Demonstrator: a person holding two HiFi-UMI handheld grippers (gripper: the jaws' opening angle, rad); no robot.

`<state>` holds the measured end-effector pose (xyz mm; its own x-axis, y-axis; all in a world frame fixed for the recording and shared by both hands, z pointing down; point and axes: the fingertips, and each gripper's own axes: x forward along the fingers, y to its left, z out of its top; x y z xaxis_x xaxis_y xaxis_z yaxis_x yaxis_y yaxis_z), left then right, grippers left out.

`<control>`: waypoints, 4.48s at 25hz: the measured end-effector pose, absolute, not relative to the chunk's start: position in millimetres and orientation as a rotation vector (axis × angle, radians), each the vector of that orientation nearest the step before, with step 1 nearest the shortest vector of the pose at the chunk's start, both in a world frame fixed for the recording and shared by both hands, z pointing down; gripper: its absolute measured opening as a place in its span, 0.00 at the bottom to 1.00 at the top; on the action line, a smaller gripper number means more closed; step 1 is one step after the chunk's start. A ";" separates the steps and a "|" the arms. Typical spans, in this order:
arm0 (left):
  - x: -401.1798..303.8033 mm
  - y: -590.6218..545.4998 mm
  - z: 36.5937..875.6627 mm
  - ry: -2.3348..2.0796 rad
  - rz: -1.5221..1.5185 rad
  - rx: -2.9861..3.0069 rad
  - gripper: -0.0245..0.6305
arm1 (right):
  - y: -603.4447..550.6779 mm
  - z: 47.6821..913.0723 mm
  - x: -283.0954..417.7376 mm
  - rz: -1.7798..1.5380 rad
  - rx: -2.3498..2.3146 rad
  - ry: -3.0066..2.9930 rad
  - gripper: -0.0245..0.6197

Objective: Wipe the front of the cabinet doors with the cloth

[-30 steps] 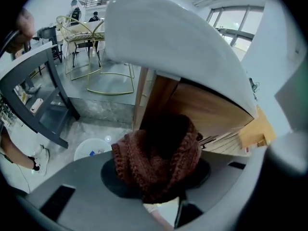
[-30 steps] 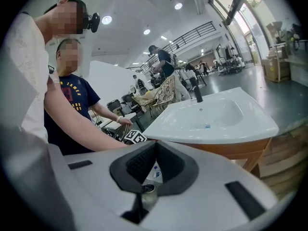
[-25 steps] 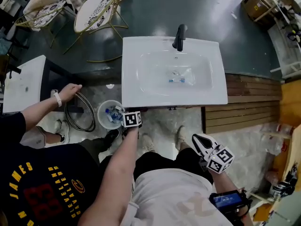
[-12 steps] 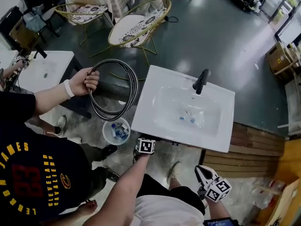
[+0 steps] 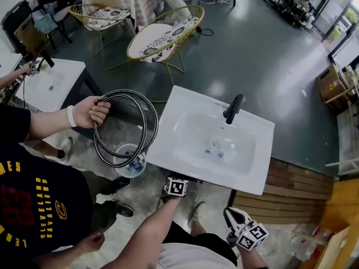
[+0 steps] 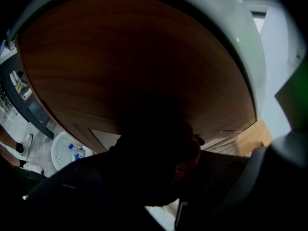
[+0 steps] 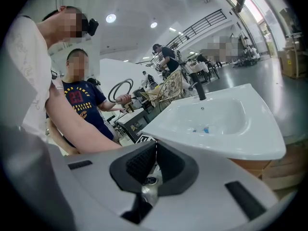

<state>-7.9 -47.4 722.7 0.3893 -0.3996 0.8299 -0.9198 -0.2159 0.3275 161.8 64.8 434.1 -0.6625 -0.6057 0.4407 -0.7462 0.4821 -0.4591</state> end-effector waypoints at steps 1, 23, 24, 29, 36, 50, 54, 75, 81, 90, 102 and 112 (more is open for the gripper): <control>-2.0 -45.9 723.2 -1.148 0.764 1.797 0.28 | 63.5 434.6 164.6 0.940 1.163 -2.513 0.06; 81.2 -25.9 722.8 -1.177 0.753 1.831 0.28 | 65.6 458.0 201.7 0.979 1.018 -2.543 0.06; 80.8 -32.8 723.2 -1.186 0.746 1.841 0.28 | 61.9 459.2 200.4 0.975 1.007 -2.549 0.06; 98.4 -29.2 727.5 -1.191 0.737 1.834 0.28 | 60.2 464.8 207.5 0.985 0.939 -2.534 0.06; 104.7 -24.0 733.8 -1.271 0.734 1.804 0.28 | 48.7 465.7 219.4 0.967 0.856 -2.555 0.06; 194.1 -15.5 728.0 -1.238 0.689 1.840 0.28 | 44.6 461.3 264.8 0.944 0.894 -2.570 0.06; 201.6 -15.3 732.9 -1.230 0.692 1.852 0.28 | 47.7 467.2 273.7 0.959 0.918 -2.562 0.06; 327.9 14.9 758.8 -0.885 0.747 2.044 0.28 | 71.5 492.2 298.8 0.997 0.951 -2.496 0.06; 340.1 21.8 777.2 -0.870 0.718 1.972 0.28 | 70.9 495.9 303.4 0.979 0.934 -2.469 0.06; 260.1 0.4 794.9 -1.115 0.672 1.820 0.28 | 65.5 497.6 286.3 0.969 0.880 -2.487 0.06; 152.6 -11.2 792.2 -1.312 0.684 1.665 0.28 | 62.5 495.9 257.9 0.972 0.821 -2.498 0.06; 89.9 -17.6 778.4 -1.318 0.767 1.714 0.28 | 55.3 486.9 222.3 0.974 0.823 -2.541 0.06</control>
